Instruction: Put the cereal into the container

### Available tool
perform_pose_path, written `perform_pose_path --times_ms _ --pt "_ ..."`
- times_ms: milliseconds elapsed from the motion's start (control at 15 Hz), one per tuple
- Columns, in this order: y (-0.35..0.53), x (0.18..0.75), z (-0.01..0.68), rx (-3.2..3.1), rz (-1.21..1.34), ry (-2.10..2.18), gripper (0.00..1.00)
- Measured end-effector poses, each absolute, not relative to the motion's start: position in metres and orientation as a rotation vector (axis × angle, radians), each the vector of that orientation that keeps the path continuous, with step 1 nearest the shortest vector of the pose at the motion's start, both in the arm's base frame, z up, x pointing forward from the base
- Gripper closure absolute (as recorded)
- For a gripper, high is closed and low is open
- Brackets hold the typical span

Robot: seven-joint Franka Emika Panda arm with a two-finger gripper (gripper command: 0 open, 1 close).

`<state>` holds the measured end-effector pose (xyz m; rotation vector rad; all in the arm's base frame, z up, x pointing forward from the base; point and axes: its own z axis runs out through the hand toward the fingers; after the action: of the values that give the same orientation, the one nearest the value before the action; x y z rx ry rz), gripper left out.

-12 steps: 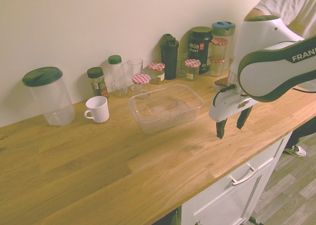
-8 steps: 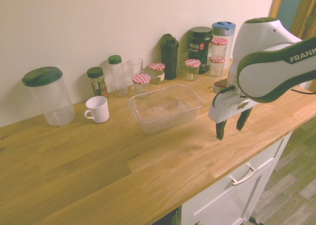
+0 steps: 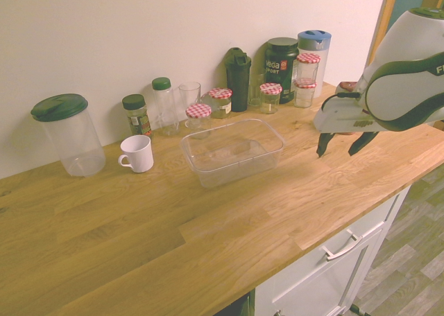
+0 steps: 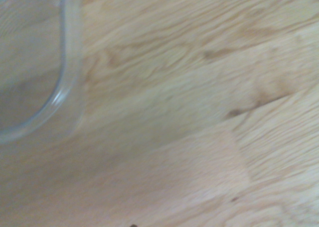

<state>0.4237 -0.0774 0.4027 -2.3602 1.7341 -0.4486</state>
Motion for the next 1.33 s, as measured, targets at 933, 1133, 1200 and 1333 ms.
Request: perform_pose_path --times_ms 933,1133,1200,1333 --pt "-0.206 0.468 0.389 -2.097 -0.684 2.046 0.0" --pt "-0.226 0.491 0.379 -2.062 -0.704 2.092 0.0" --pt "-0.232 0.497 0.375 -2.058 -0.703 2.101 0.0" --pt "-0.242 0.51 0.37 -2.055 -0.709 2.113 0.0"
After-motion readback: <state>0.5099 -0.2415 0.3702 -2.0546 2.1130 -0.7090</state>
